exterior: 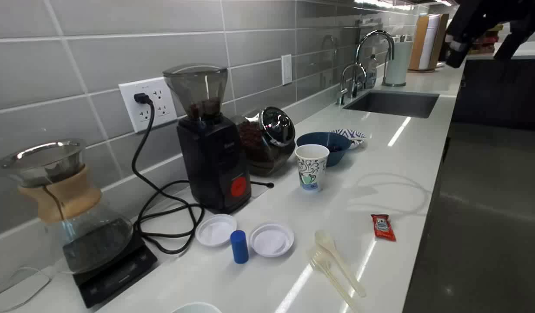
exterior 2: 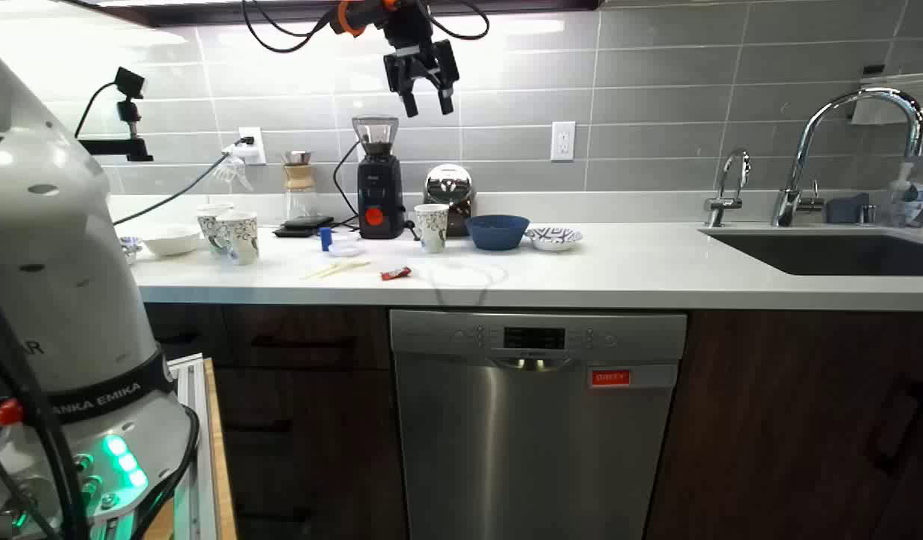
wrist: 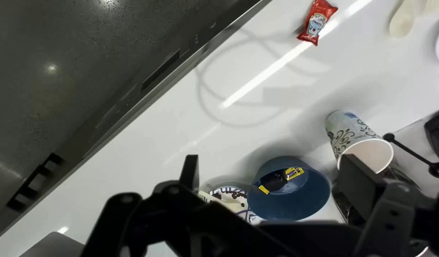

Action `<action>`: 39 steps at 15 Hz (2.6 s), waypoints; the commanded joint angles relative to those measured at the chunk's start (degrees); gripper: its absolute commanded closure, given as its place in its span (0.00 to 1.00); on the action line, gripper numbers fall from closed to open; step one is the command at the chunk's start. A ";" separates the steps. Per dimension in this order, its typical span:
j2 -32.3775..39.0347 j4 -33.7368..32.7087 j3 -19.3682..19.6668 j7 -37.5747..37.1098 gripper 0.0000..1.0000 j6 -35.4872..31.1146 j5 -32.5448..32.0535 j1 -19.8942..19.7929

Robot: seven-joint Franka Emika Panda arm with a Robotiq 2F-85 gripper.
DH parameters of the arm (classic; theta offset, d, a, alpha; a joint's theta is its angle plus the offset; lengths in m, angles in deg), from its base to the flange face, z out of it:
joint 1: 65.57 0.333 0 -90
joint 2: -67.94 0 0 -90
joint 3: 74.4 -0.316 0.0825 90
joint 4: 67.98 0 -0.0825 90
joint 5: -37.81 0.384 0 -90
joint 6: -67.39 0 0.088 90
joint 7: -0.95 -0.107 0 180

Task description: Move the black and white bowl forwards.

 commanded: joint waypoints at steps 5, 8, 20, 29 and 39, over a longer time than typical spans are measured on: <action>0.05 -0.13 0.25 -0.14 0.00 0.14 -0.15 0.32; 0.05 -0.13 0.25 -0.13 0.00 0.14 -0.15 0.32; 20.45 -12.23 1.53 5.66 0.00 -13.08 11.51 2.66; 44.29 -34.10 1.00 2.68 0.00 -17.83 10.11 -1.30; 59.54 -44.26 1.89 -1.29 0.00 -33.71 7.32 -1.36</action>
